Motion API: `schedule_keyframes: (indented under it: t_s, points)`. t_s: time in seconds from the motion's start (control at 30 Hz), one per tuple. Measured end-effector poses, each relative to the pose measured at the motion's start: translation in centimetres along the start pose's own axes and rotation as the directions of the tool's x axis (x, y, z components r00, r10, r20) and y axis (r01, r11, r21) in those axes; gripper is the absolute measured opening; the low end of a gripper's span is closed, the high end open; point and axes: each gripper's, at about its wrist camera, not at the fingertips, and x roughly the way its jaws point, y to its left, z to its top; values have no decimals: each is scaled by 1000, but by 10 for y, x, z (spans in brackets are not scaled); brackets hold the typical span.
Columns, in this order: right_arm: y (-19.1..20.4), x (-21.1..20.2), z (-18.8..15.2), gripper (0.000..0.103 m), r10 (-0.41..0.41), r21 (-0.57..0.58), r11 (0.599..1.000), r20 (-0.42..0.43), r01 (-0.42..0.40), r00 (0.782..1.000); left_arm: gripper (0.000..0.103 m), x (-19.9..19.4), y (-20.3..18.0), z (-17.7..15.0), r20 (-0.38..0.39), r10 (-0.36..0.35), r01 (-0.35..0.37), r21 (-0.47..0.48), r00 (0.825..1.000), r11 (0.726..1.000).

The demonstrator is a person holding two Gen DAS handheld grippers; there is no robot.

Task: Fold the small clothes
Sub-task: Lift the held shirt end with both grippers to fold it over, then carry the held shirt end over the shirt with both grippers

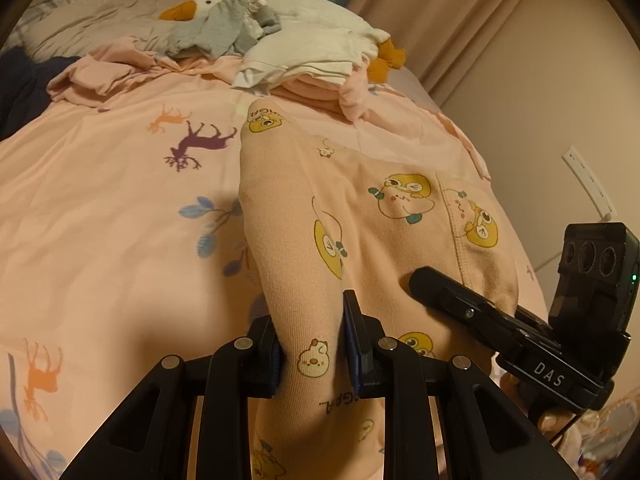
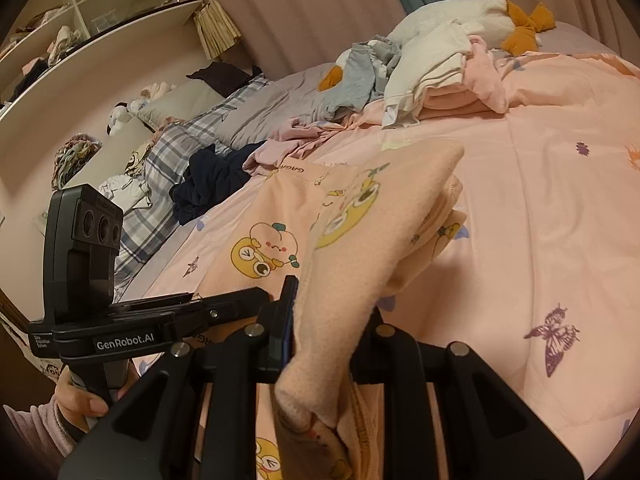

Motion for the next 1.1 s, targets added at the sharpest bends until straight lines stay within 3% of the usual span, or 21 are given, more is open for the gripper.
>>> schedule_keyframes:
  t_s: [1.1]
  points:
    - [-4,83,51,22,-23,-56,998,-32,21,999,23,44,49,54,4,66,-66,-26,998,998]
